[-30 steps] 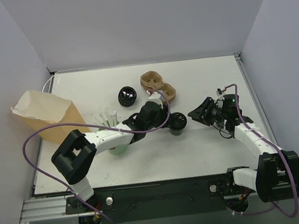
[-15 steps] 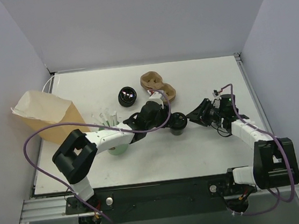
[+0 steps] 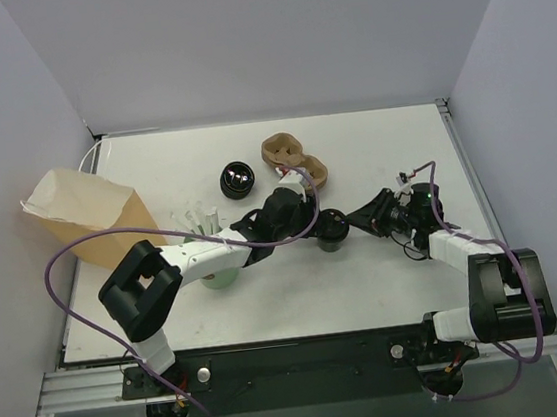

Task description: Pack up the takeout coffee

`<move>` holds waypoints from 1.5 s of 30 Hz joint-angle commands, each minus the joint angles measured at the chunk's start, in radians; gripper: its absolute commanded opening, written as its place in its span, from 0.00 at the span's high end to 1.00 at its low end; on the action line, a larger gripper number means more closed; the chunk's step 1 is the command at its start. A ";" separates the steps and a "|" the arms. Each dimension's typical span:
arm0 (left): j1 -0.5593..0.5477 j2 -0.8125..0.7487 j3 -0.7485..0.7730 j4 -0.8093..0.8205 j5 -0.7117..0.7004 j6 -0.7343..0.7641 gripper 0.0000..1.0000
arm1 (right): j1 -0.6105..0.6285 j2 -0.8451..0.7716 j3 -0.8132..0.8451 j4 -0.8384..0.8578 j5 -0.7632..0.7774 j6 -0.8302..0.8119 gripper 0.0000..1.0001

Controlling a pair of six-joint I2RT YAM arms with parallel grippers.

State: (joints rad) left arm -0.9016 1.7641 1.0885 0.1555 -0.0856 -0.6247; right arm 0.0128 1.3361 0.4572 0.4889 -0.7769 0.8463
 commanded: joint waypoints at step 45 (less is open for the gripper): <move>0.009 0.095 -0.059 -0.205 0.020 0.235 0.52 | 0.058 0.024 0.152 -0.118 0.031 -0.073 0.70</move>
State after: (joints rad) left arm -0.8886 1.7641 1.0786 0.1947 -0.0860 -0.4667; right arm 0.0727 1.3289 0.5709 0.3336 -0.7044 0.8051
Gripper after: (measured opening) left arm 0.483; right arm 0.309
